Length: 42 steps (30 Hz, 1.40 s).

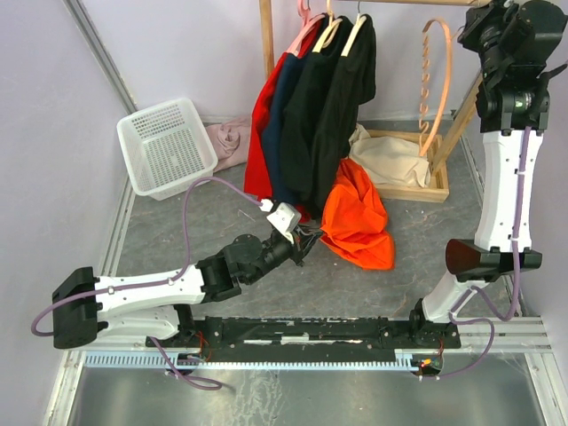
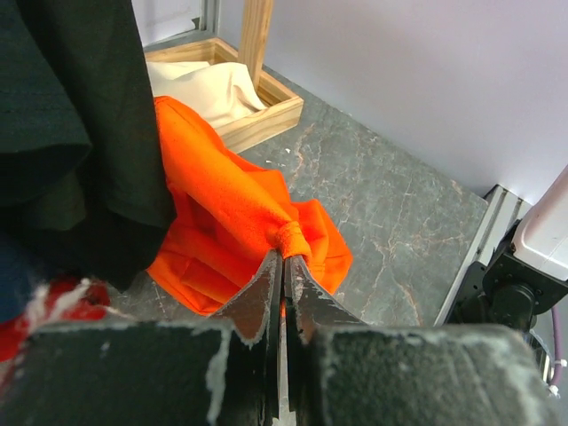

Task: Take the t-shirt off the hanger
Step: Place the hanger on the clothesline.

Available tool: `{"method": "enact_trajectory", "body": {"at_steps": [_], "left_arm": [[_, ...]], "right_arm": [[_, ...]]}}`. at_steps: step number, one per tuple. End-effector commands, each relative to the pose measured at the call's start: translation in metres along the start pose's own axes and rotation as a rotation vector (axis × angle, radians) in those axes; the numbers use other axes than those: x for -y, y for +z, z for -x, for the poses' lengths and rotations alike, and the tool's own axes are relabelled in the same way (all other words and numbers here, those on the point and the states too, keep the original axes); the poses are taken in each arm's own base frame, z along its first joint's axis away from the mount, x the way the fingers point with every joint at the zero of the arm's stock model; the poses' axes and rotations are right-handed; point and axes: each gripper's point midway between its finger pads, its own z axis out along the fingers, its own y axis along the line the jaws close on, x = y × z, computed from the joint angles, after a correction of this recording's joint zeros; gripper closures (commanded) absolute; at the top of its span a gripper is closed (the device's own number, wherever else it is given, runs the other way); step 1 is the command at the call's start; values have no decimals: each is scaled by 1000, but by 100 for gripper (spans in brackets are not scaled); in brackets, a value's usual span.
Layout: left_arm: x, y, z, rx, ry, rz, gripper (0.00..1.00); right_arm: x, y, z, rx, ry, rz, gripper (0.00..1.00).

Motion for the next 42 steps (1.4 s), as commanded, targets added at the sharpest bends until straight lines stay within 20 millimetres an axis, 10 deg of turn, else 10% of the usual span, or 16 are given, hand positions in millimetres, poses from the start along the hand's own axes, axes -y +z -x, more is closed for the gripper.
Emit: {"method": "enact_trajectory", "body": {"at_steps": [1, 42], "left_arm": [[3, 0, 23, 84, -66, 10, 97], [-3, 1, 8, 61, -69, 36, 97]], "right_arm": [[-6, 1, 47, 136, 65, 55, 99], [-14, -17, 59, 166, 95, 142, 99]]}}
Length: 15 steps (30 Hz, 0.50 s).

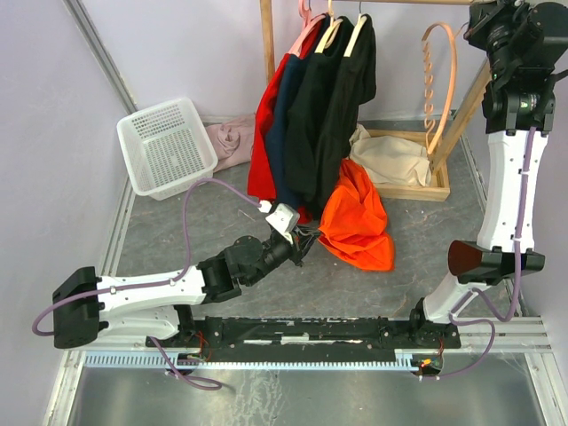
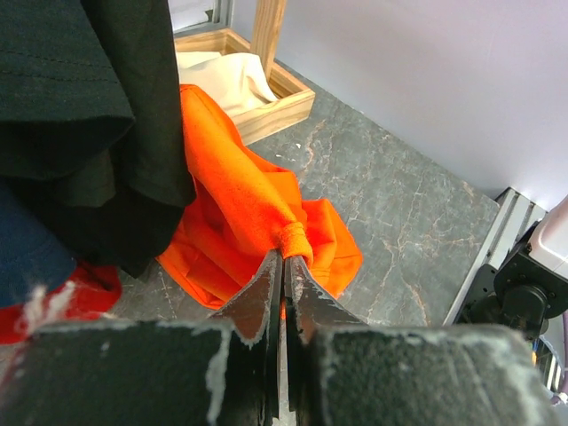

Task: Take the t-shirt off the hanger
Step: Place the hanger on the clothesline.

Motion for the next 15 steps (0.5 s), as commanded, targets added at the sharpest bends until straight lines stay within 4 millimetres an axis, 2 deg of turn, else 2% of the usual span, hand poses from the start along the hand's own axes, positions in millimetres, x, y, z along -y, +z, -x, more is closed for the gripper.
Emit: {"method": "enact_trajectory", "body": {"at_steps": [1, 9, 15], "left_arm": [[6, 2, 15, 62, -58, -6, 97], [5, 2, 14, 64, -58, -4, 97], [5, 2, 13, 63, -59, -5, 97]], "right_arm": [[-20, -21, 48, 136, 8, 63, 99], [-27, -28, 57, 164, 10, 95, 99], [-28, -21, 60, 179, 14, 96, 99]]}}
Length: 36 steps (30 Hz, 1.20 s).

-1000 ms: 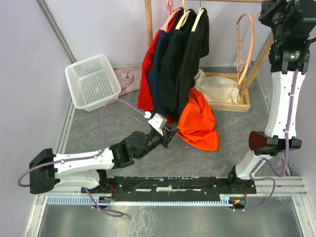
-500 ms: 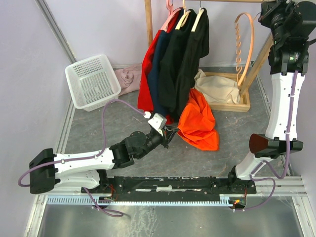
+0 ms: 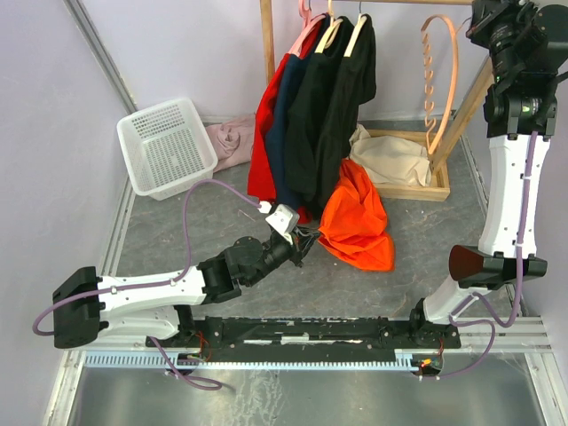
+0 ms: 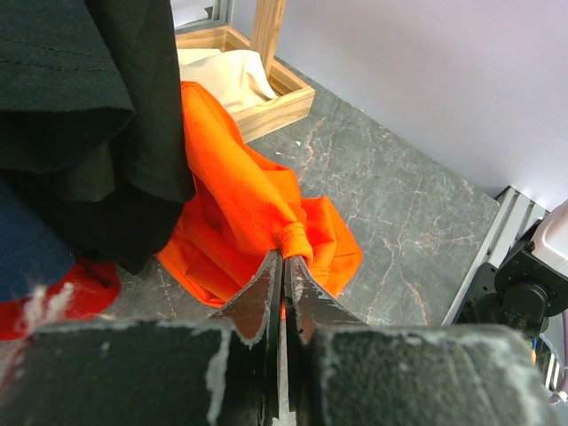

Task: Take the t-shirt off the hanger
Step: Place the hanger on the clothesline.

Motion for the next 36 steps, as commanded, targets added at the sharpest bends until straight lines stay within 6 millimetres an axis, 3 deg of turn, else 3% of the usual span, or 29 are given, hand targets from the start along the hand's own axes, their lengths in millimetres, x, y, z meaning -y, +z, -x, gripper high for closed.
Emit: {"method": "enact_trajectory", "body": {"at_steps": [1, 15, 36], "left_arm": [[5, 2, 16, 64, -53, -5, 97], [3, 2, 16, 65, -48, 6, 97], [1, -4, 18, 75, -63, 8, 97]], "right_arm": [[-20, -8, 48, 135, 9, 62, 99], [-19, 8, 48, 155, 14, 67, 99], [-10, 28, 31, 127, 31, 45, 99]]}}
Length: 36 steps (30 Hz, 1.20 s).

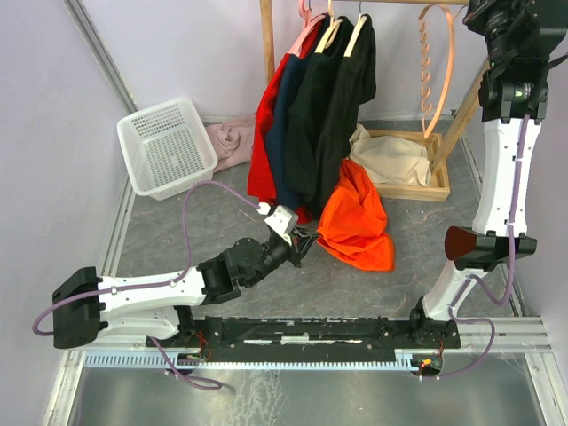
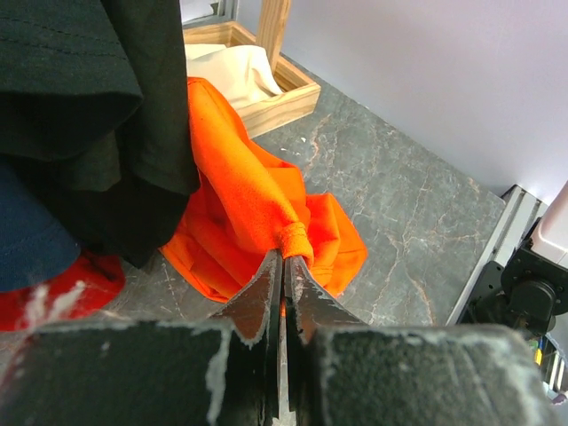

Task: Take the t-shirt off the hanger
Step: Place the hanger on the clothesline.

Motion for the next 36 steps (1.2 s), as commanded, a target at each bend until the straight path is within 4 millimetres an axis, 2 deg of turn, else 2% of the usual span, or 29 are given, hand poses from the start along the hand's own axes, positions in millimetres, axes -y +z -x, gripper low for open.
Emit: {"method": "enact_trajectory", "body": {"at_steps": [1, 9, 29, 36], "left_arm": [[4, -3, 22, 78, -66, -3, 97], [3, -3, 21, 78, -66, 1, 97], [5, -3, 25, 86, -69, -8, 97], [10, -7, 29, 91, -69, -40, 97]], "right_arm": [[-11, -5, 32, 89, 6, 29, 99], [-9, -6, 26, 67, 1, 25, 98], [-3, -10, 21, 49, -18, -7, 71], [-7, -31, 37, 85, 3, -12, 67]]}}
